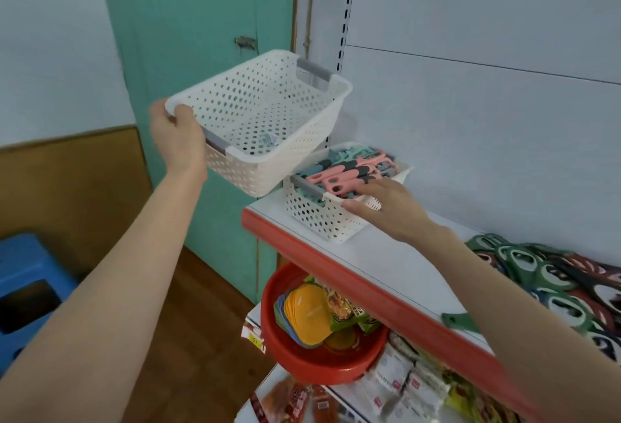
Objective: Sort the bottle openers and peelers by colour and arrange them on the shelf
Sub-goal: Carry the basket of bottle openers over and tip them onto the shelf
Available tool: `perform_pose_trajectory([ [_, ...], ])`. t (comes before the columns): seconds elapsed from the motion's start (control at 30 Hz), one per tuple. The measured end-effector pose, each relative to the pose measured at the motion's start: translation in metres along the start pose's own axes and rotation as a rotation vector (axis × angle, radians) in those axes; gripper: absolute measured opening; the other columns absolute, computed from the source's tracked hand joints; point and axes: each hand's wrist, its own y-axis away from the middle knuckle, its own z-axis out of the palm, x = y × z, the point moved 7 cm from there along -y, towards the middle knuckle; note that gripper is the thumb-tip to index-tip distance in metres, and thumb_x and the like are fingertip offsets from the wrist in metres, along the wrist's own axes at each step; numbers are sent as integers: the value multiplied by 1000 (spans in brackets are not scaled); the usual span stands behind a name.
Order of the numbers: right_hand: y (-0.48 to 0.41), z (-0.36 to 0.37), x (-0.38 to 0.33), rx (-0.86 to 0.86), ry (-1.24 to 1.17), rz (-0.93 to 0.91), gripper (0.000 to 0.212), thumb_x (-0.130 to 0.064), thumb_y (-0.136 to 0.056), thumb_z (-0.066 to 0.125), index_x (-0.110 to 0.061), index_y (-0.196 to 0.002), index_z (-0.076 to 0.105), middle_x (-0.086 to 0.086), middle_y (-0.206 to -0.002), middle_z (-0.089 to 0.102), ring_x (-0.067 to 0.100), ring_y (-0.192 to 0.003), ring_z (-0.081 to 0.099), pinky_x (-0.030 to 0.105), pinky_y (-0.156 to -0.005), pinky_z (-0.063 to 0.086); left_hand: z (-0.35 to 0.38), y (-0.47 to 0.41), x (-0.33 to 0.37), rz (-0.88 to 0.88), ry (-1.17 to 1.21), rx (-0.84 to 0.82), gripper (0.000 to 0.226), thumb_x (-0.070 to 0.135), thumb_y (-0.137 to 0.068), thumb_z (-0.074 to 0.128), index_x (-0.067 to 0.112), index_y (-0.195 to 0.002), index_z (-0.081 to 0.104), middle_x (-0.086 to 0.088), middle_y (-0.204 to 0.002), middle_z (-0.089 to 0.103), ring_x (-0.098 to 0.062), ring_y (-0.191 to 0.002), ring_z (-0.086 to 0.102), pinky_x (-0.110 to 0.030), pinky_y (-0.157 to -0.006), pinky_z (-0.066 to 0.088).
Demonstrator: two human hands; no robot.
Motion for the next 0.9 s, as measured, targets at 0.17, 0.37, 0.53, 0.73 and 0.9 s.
perform_pose_trajectory([
  [0.17,0,-4,2,35,22,3,38,-54,-86,52,-30,-115,60,1,-124,57,19,-121,43,31,-98,32,-5,2,-10,-21,-10,19,30,11,-93,34,4,-118,48,-2,-100,50,-11,-84,48,-15,-65,39],
  [0.37,11,-10,22,36,95,40,52,-66,-79,48,-28,-110,63,-1,-116,60,21,-116,47,33,-92,39,-8,2,-20,-90,-1,52,14,13,-91,33,16,-100,43,-3,-103,52,-15,-91,52,-28,-81,45],
  [0.53,33,-21,46,47,63,61,65,-73,-72,47,-22,-108,65,-5,-116,60,14,-112,49,24,-89,35,1,15,-25,-98,-22,47,12,12,-93,32,15,-100,41,-2,-102,50,-14,-90,50,-23,-77,44],
  [0.73,67,-36,65,86,-21,54,71,-81,-67,46,-25,-106,66,-11,-115,57,5,-112,46,18,-87,28,29,46,-45,-125,-115,19,15,11,-96,31,19,-88,40,2,-89,46,-15,-88,43,-16,-64,34],
  [0.9,88,-44,80,96,-45,48,78,-85,-61,37,-28,-107,65,-16,-114,55,0,-110,46,17,-87,31,52,61,-66,-146,-199,-1,30,11,-98,31,-3,-122,43,-12,-110,50,-21,-97,49,-10,-66,29],
])
